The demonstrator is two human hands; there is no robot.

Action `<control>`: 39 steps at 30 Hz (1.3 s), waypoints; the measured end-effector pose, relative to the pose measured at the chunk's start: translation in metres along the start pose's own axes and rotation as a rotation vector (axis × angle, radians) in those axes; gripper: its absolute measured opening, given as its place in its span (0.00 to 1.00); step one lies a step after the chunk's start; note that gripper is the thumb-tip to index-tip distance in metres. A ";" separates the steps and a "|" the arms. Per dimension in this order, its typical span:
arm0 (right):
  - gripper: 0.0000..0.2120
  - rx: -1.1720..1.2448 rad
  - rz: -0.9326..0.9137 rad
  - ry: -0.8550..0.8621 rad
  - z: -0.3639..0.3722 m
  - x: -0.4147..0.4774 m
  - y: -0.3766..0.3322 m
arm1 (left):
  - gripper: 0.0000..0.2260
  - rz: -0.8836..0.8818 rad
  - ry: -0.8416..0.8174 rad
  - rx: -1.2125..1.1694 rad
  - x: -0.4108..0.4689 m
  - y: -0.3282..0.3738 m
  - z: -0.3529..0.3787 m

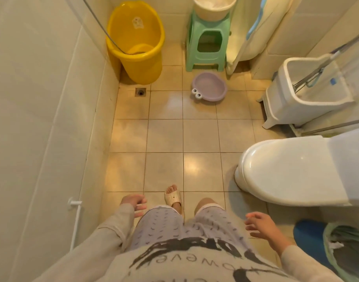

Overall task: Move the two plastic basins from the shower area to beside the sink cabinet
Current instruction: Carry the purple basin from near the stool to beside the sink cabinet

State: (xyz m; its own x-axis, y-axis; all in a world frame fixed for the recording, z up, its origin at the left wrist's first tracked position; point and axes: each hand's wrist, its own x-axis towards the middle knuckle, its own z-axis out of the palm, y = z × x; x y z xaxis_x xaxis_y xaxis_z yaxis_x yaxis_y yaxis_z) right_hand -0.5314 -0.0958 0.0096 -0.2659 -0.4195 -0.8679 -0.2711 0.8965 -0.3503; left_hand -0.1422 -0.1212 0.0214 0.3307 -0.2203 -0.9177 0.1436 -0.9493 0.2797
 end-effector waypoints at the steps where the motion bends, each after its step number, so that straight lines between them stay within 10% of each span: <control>1: 0.06 0.018 0.012 0.016 -0.001 0.003 -0.010 | 0.07 0.030 -0.018 0.026 0.001 0.025 0.001; 26: 0.08 0.047 -0.153 -0.060 -0.056 0.170 -0.402 | 0.10 -0.156 0.108 -0.052 0.081 0.321 0.083; 39: 0.08 0.080 0.054 0.020 -0.050 0.218 -0.482 | 0.06 0.027 0.014 0.223 0.137 0.555 0.157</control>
State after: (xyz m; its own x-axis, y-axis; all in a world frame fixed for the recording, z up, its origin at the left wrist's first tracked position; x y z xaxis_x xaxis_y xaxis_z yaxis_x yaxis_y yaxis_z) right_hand -0.5050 -0.6267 0.0070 -0.2969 -0.3724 -0.8793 -0.1811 0.9261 -0.3310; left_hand -0.1634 -0.7137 0.0072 0.3451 -0.2445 -0.9062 -0.0751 -0.9696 0.2331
